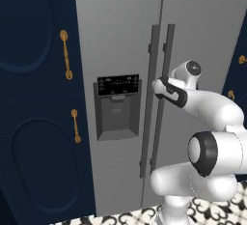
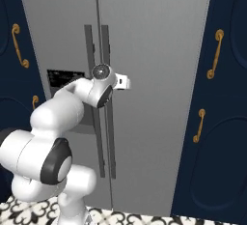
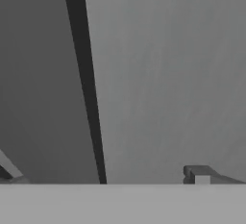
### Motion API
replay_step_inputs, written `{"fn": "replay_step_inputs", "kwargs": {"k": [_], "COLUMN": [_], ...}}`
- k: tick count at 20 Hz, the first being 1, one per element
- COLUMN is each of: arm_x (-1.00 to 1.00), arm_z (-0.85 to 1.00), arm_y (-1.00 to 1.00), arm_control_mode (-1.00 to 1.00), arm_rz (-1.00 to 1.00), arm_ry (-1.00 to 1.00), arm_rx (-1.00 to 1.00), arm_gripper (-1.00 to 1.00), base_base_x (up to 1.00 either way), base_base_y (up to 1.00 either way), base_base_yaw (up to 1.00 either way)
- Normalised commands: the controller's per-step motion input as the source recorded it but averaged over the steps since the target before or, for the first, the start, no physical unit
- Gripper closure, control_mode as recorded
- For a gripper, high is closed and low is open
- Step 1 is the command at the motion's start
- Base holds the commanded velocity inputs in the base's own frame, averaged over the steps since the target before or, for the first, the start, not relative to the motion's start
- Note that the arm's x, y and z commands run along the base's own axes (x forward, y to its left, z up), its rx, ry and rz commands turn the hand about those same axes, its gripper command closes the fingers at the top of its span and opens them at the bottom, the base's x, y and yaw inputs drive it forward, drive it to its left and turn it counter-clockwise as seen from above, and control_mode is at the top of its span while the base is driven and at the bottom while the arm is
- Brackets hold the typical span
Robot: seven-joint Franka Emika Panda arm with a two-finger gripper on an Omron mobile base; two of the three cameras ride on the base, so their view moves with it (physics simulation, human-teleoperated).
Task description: Take the strawberry from the fridge and place it on top of the pancake, located on the dining counter.
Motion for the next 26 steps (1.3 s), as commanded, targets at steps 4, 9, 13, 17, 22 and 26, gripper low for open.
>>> {"fn": "replay_step_inputs", "kwargs": {"k": [4,9,13,17,22,26], "arm_x": [0.58,0.40,0.07,-0.20,-0.88,-1.00], "arm_z": [0.00,0.00,0.00,0.00,0.00,0.00], "arm_y": [0.00,0.00,-0.05,-0.21,-0.60,-0.82], "arm_control_mode": [-1.00,-1.00,-1.00,-1.00,-1.00,-1.00], "arm_rz": [0.00,-0.03,0.00,0.00,0.00,0.00], "arm_ry": [-0.05,-0.05,0.10,0.10,0.02,0.00], "arm_rx": [0.00,0.00,0.00,0.00,0.02,0.00], "arm_gripper": [-1.00,1.00,1.00,1.00,1.00,1.00], "base_base_x": [0.00,0.00,0.00,0.00,0.00,0.00], "base_base_y": [0.00,0.00,0.00,0.00,0.00,0.00], "base_base_yaw": [0.00,0.00,0.00,0.00,0.00,0.00]}}
